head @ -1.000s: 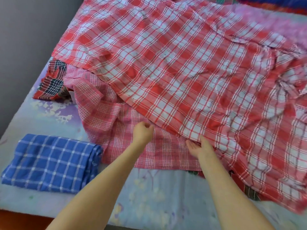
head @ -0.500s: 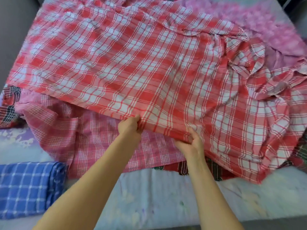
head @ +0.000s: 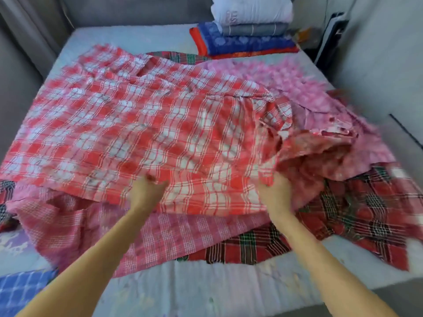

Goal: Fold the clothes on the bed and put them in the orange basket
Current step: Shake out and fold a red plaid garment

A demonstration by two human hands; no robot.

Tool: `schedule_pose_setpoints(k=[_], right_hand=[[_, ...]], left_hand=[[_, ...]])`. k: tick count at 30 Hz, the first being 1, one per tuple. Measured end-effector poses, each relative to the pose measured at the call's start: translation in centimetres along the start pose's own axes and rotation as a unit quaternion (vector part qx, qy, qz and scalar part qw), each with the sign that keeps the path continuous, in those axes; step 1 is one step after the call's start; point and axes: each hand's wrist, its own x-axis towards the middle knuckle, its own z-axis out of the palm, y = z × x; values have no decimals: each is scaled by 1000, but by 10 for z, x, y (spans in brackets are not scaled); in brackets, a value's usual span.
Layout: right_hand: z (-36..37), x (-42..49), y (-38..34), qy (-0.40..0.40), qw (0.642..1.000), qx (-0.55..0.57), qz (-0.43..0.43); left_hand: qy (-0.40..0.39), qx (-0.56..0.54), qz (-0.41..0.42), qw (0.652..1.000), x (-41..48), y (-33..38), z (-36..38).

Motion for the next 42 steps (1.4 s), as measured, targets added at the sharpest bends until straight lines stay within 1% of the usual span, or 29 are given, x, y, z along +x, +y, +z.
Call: schedule_pose_setpoints(k=[1,2,4,5,6,8,10,11,13,15,16,18,21,22,23,25,27,29,30,31,33,34,35,36,37,39,40,41,42], right_hand=[[3,-20,-16,-89,992,-72,-58],[-3,-37,-30,-171,969,-138,-109],[-16,-64,-47,-223,937,-188,-192],[-20,-67,-43,-231,932,-186,-207],[-28,-69,-42,-255,923,-189,-217],[-46,-60,-36,-346,919,-98,-162],[-67,-46,-28,-414,905,68,-67],[-75,-37,-24,-410,903,123,-8],[-84,-15,-10,-356,912,179,100],[-84,4,-2,-299,911,224,176],[-81,12,-1,-280,906,249,198],[-73,23,-13,-276,893,286,212],[-61,33,-51,-303,881,297,209],[-54,38,-62,-310,885,282,204],[-51,38,-71,-316,899,243,183],[-42,39,-76,-306,942,53,127],[-36,41,-69,-269,956,-81,84],[-34,49,-51,-226,960,-155,63],[-36,52,-43,-210,959,-181,60],[-34,57,-28,-215,956,-186,71],[-24,68,-5,-223,961,-126,106],[-26,64,-5,-225,965,-96,99],[-29,56,-9,-216,972,-66,70],[-37,44,-18,-207,977,-53,29],[-46,30,-32,-201,979,-33,-4],[-65,4,-55,-200,976,-19,-88],[-77,-10,-65,-199,970,-32,-136],[-85,-22,-72,-198,960,-44,-191],[-94,-33,-77,-195,950,-53,-238]], left_hand=[[-65,-39,45,996,-18,23,7],[-144,-80,73,984,-36,51,14],[-255,-110,79,957,-64,94,30],[-287,-66,98,951,-73,109,39],[-296,6,141,945,-81,122,49],[-271,116,192,936,-90,136,68],[-281,99,178,938,-92,142,79],[-289,62,159,942,-91,144,79],[-304,-3,132,943,-91,152,68],[-340,-23,146,929,-94,162,54],[-357,-7,164,920,-96,167,47],[-392,60,215,892,-98,173,34],[-460,181,291,819,-112,181,18],[-471,207,302,803,-117,183,13],[-482,220,305,792,-119,185,8],[-516,216,294,775,-122,187,-7],[-565,202,267,755,-117,184,-29],[-602,196,239,736,-112,177,-47],[-613,196,228,731,-110,173,-57],[-624,200,216,724,-107,167,-63],[-640,219,196,710,-104,157,-72],[-641,229,182,710,-101,153,-73],[-631,236,169,720,-97,148,-73],[-605,233,158,745,-93,146,-71],[-561,222,157,782,-89,144,-67],[-452,163,149,865,-80,141,-50],[-414,117,114,896,-74,140,-40],[-399,65,61,913,-72,141,-30],[-406,19,3,914,-70,139,-18]])
